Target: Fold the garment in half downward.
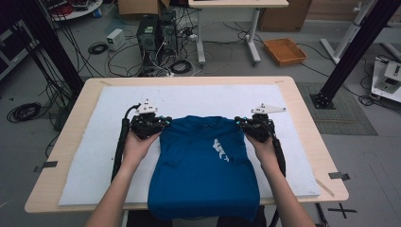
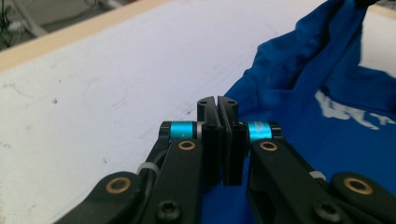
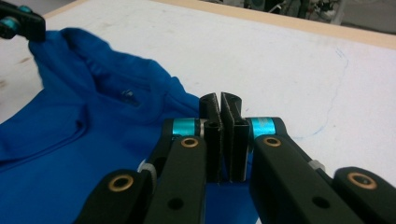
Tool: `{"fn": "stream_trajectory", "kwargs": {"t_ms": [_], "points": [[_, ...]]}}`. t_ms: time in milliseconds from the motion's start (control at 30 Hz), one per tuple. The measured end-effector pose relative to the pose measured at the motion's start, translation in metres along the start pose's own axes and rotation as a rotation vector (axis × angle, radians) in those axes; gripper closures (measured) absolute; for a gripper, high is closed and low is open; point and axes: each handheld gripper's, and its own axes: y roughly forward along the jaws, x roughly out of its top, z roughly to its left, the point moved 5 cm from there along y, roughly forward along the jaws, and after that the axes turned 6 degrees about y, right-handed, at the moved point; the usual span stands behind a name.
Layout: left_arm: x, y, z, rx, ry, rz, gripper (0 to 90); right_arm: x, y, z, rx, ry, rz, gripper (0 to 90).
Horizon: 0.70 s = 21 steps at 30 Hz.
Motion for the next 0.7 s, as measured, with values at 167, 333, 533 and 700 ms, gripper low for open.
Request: {"fn": "stream_trajectory", "kwargs": {"t_ms": [167, 333, 533, 700], "points": [[-0.007, -0.022, -0.026, -0.019, 0.05, -0.016, 88.1, -0.015, -0.024, 0.016, 0.003, -0.038, -0.026, 88.1], [-0.017, -0.042, -0.051, -0.037, 0.099, -0.031, 88.1, -0.035, -0.044, 0.029, 0.005, -0.062, -0.028, 88.1], [-0.035, -0.06, -0.085, -0.057, 0.156, -0.023, 88.1, -0.058, -0.068, 0.048, 0.002, -0.098, -0.027, 88.0], [-0.051, -0.07, -0.107, -0.064, 0.198, -0.016, 88.1, -0.08, -0.085, 0.062, -0.009, -0.113, -0.018, 88.1]]}}
